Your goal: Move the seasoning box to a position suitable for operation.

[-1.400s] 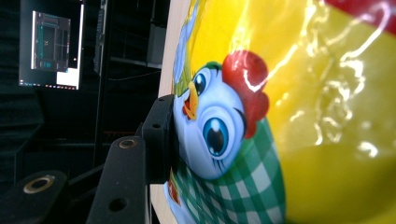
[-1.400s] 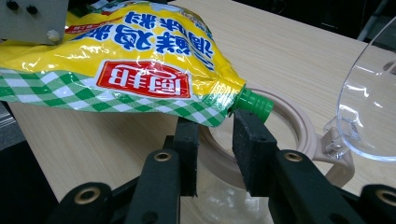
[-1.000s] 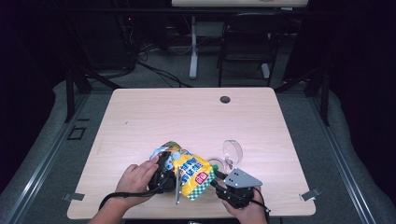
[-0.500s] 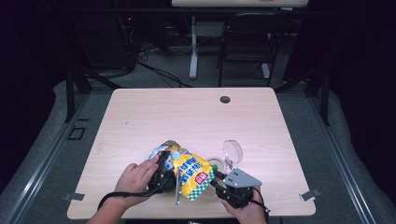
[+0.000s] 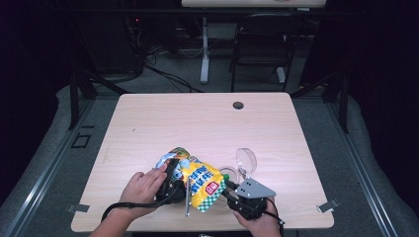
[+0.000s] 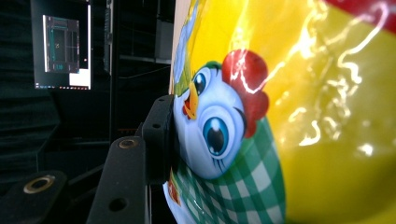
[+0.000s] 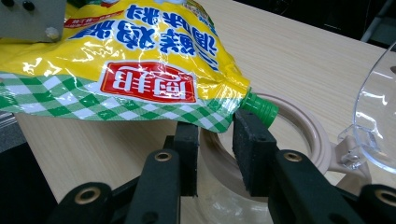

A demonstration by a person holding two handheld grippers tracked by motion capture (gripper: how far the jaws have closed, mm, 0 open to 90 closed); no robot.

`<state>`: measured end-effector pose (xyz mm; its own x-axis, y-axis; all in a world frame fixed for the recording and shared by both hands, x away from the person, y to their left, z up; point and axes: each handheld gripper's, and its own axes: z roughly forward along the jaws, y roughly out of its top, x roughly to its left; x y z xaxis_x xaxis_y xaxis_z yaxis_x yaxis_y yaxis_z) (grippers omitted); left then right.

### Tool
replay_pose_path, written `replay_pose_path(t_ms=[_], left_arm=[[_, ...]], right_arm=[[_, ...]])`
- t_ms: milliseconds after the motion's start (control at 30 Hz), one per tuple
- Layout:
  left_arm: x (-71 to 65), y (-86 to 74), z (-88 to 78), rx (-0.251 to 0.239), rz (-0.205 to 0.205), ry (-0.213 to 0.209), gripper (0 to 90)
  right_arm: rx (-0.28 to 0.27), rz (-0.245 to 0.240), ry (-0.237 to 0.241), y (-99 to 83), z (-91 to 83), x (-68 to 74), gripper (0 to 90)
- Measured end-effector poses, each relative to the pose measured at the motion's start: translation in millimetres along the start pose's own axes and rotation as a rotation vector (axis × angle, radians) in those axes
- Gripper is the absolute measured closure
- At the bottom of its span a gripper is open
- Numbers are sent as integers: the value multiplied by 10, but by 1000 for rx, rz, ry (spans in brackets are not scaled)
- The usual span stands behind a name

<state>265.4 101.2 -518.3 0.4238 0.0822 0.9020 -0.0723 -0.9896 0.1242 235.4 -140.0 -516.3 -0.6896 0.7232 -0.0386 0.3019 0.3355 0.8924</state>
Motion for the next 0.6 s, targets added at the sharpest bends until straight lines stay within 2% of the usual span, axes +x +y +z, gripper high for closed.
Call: replay_pose_path(t_ms=[600], left_arm=[[37,12,-17,18,39,18,545]], right_arm=[[2,15,14,2,26,-14,722]])
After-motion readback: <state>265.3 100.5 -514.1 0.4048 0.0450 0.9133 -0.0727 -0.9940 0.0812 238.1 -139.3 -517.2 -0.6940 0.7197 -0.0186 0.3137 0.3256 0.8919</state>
